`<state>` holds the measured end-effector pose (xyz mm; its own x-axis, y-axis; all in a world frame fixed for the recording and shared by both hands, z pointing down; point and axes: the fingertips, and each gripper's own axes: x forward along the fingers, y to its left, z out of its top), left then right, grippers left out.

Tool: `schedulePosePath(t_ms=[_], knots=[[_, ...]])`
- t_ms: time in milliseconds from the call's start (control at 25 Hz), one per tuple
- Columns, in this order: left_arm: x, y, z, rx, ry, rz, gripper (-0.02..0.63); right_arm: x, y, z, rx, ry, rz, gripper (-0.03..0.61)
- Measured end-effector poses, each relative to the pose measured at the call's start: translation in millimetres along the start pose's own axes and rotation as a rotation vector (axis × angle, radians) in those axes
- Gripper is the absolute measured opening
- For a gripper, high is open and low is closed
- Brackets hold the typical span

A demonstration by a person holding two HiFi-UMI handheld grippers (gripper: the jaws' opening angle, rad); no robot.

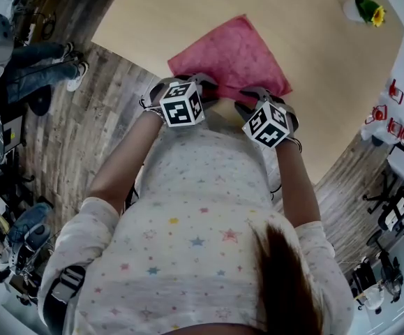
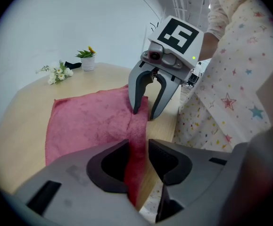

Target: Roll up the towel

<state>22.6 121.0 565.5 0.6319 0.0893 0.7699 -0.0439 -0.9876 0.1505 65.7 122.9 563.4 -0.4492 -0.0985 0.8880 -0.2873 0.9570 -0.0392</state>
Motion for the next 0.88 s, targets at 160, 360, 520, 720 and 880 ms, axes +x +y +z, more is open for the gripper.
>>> schedulePosePath(t_ms=[160,360,520,720,880], knots=[[-1,1,0,0.035,0.025,0.008,0.104,-4,-4,0,0.01,-0.011,-0.007,0.095],[-4,-1,3,-0.001,0.042,-0.066,0.044,-9,1,-3,0.057,-0.004,0.091,0.041],[-8,1,7,-0.077,0.038,-0.136,0.044,-15,-2,-2,0.13,-0.006,0.167,0.044],[-12,18,10,-0.157,0.033,-0.16,0.046,-16,-21,4,0.238,-0.048,0.202,0.072],[-13,37,10,-0.213,0.005,-0.127,0.046,-15,-37,1,0.274,-0.051,0.165,0.083]])
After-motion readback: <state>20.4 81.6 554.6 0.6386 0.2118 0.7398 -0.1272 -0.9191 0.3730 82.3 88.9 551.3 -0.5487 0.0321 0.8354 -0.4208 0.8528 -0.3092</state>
